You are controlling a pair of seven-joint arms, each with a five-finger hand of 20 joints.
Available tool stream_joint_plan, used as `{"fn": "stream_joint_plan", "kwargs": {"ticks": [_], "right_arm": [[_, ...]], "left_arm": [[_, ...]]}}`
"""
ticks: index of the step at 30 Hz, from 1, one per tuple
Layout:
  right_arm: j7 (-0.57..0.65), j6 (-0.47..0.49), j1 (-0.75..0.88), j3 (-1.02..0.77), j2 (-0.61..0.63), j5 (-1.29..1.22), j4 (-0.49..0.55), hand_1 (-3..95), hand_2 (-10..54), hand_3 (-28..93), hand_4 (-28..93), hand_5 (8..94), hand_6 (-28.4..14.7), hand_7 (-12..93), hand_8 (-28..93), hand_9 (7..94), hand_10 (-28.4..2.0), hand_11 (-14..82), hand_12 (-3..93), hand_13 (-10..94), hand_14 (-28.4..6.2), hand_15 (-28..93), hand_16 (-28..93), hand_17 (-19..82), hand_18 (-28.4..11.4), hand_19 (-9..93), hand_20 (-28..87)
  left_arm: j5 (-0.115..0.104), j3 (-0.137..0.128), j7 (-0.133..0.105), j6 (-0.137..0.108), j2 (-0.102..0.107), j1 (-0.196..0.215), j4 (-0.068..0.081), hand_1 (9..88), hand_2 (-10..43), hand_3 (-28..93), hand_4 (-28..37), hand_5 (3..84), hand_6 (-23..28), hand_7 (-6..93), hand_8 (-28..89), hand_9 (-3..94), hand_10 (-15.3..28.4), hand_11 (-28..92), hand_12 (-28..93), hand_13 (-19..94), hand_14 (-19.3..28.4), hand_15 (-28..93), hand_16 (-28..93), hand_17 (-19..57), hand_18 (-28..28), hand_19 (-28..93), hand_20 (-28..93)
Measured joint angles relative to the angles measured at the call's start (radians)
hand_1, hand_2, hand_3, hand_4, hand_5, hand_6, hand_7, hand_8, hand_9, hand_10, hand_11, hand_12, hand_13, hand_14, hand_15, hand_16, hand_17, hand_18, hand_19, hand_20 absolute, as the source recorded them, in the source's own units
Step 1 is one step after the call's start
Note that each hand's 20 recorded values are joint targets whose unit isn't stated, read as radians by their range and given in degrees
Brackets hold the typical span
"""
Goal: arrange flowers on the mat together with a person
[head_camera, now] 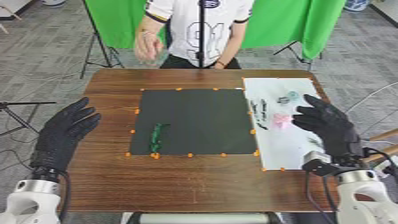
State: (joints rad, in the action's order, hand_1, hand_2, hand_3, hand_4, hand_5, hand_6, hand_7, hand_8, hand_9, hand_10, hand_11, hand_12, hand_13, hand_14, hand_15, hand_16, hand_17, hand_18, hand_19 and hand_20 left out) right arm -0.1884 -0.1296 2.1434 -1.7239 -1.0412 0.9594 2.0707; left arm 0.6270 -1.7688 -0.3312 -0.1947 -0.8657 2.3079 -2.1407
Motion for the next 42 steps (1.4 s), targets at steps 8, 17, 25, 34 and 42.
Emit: {"fn": "stream_joint_plan", "kwargs": {"ticks": [8,17,25,34,42], "right_arm": [[0.017,-0.111,0.047,-0.087,0.065,0.163,0.022,27.1,-9.5,78,-28,47.9,-1.6,35,-16,53.5,-13.2,46.2,32.8,50,-11.0,67,22,24,-19.0,68,37],[0.484,-0.377,0.131,-0.173,0.236,0.634,0.098,24.6,-9.5,70,-28,52.5,-1.8,36,-14,57.2,-13.5,48.4,36.0,54,-12.0,67,23,25,-19.5,70,38],[0.791,0.076,0.148,-0.256,0.239,0.997,0.136,44.1,-9.5,7,-14,51.2,-3.2,35,-13,53.6,-14.4,49.1,38.4,50,-12.9,66,23,24,-20.0,70,38],[0.934,0.273,0.090,-0.174,0.238,1.214,0.097,43.0,-9.5,-4,-7,52.7,-3.1,35,-13,54.9,-14.9,49.9,38.3,52,-13.1,68,23,25,-20.0,72,38],[0.956,0.261,0.046,-0.086,0.241,1.202,0.046,45.5,-9.5,22,-23,54.6,-1.5,51,-17,57.0,-13.6,58.3,41.6,53,-13.1,74,27,26,-19.9,75,39]], "left_arm": [[0.000,-0.003,-0.001,0.000,0.001,0.003,-0.001,23.8,-2.2,73,-22.0,38.0,3.4,19.1,-9,34.5,13.5,24,17,31,15.9,28,2,-3.3,24.8,48,5],[-0.003,-0.016,-0.006,-0.002,0.005,0.026,-0.005,23.9,-2.1,73,-21.6,37.9,3.4,19.0,-9,34.5,13.4,24,17,31,16.0,28,2,-3.3,24.8,48,5],[-0.004,-0.018,-0.010,-0.002,0.006,0.032,-0.006,23.9,-2.1,73,-21.6,37.9,3.4,19.0,-9,34.5,13.4,24,17,31,16.0,28,2,-3.4,24.8,47,5],[-0.004,-0.018,-0.010,-0.001,0.007,0.032,-0.007,23.8,-2.2,73,-21.6,37.9,3.4,19.0,-9,34.5,13.3,24,17,31,16.0,28,2,-3.5,24.8,47,5],[-0.003,-0.018,-0.007,-0.001,0.006,0.032,-0.007,23.8,-2.2,73,-21.7,37.9,3.4,19.0,-9,34.4,13.4,24,17,31,16.0,28,2,-3.5,24.8,47,5]]}}
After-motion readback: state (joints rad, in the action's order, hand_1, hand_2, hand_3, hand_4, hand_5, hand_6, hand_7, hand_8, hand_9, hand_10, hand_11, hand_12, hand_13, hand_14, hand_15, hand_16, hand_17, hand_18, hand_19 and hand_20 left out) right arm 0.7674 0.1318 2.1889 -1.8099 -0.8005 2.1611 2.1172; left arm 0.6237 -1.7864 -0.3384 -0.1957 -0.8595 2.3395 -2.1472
